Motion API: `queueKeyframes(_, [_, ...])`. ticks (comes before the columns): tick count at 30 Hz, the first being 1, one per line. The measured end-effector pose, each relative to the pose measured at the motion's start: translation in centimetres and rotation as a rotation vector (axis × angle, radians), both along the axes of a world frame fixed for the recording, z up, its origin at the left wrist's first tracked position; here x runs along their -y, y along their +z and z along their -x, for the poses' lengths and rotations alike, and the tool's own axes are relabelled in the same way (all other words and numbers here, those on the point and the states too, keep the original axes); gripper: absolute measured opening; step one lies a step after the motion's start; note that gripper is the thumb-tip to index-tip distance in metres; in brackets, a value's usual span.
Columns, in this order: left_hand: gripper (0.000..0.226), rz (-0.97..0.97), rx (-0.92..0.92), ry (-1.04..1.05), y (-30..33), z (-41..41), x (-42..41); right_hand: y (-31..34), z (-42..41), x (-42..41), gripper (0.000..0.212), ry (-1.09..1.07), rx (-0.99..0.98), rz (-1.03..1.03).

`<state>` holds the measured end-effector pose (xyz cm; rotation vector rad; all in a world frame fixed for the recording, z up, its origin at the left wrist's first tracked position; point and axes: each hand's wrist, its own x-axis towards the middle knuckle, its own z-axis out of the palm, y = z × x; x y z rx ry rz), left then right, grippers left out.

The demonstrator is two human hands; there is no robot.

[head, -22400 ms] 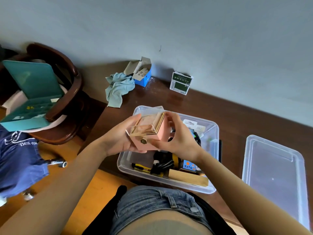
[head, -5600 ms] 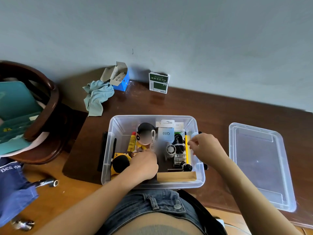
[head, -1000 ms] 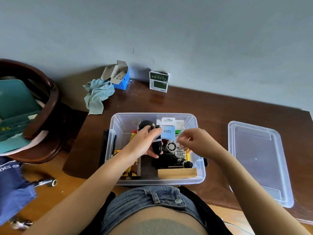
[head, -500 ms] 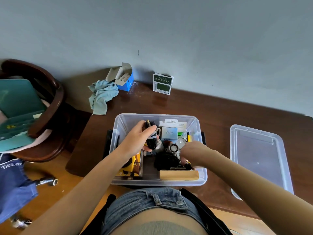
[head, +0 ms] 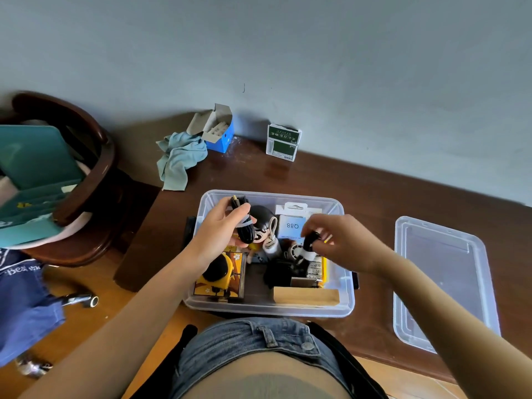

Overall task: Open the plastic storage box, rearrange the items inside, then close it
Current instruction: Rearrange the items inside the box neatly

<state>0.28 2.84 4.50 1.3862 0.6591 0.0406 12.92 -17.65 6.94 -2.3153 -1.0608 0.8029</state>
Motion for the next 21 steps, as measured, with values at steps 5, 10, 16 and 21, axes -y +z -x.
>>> queueKeyframes(5, [0.01, -0.044, 0.006, 0.037, -0.1, 0.4, -0.8, -2.4, 3.3, -4.4, 0.019, -0.089, -0.204, 0.011])
queueKeyframes(10, [0.009, -0.06, 0.024, 0.053, -0.3, 1.2, -0.9, -5.7, 5.7, -6.8, 0.023, 0.046, -0.08, 0.212])
queueKeyframes(16, [0.009, -0.049, 0.015, 0.078, -0.3, 1.1, -0.7, -7.8, 6.8, -8.3, 0.024, 0.149, 0.111, 0.305])
queueKeyframes(21, [0.014, -0.021, 0.015, 0.068, 0.1, 0.6, -0.4, -8.9, 7.1, -8.8, 0.06, 0.324, 0.337, 0.323])
